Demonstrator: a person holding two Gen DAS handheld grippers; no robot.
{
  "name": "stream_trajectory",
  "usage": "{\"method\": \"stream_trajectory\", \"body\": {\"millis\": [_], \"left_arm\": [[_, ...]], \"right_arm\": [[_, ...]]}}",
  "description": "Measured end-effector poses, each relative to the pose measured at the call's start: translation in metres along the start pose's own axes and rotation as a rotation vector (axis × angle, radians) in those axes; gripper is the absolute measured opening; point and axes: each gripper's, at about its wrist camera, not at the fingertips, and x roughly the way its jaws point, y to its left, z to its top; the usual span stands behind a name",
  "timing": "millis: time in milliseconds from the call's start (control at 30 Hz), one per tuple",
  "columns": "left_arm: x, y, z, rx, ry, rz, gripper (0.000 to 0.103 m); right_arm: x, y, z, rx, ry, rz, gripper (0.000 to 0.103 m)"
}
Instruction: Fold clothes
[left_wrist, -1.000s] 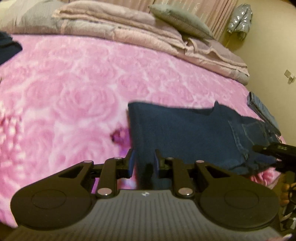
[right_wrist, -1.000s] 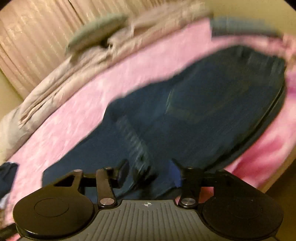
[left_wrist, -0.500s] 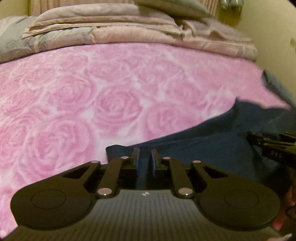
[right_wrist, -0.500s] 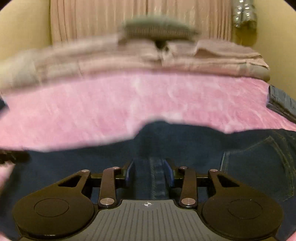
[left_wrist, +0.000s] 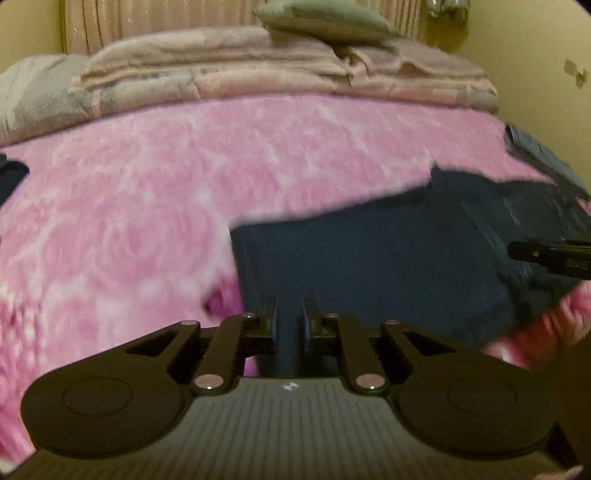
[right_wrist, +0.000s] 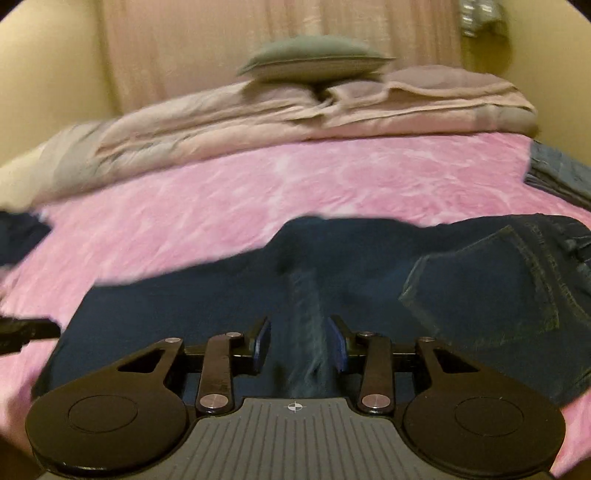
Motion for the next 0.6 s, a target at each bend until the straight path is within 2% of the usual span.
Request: {"method": "stream_trajectory", "body": {"millis": [67, 200, 267, 400, 433, 467, 600], "left_arm": [[-0.001, -0.003, -0.011, -0.009, 0.013, 0.012, 0.012], [-0.014, -0.004, -0.005, -0.068, 0.026, 0.061, 0.011], [-0.024, -0.007, -0.004, -0.071, 0.013, 0.076, 0.011], [-0.033, -0.017, -0.009, -0.054, -0.004, 0.053, 0.011], [-0.031, -0.020, -0.010, -0.045, 0.000, 0.049, 0.011], [-0.029, -0.023, -0.012, -0.034, 0.006, 0.044, 0.011], [-0.018, -0.027, -0.019, -0.019, 0.023, 0.053, 0.010]], "right_arm": [[0.003, 0.002, -0.006, 0.001, 0.027, -0.017, 0.039], [0.009, 0.000, -0.013, 0.031, 0.073, -0.049, 0.039], [-0.002, 0.001, -0.012, 0.027, 0.034, -0.059, 0.039], [-0.024, 0.004, -0.011, 0.019, -0.050, -0.055, 0.039], [-0.024, 0.005, -0.011, 0.016, -0.056, -0.049, 0.022], [-0.022, 0.008, -0.013, 0.008, -0.051, -0.049, 0.014], [0.000, 0.007, -0.023, 0.002, 0.002, -0.088, 0.009]]}}
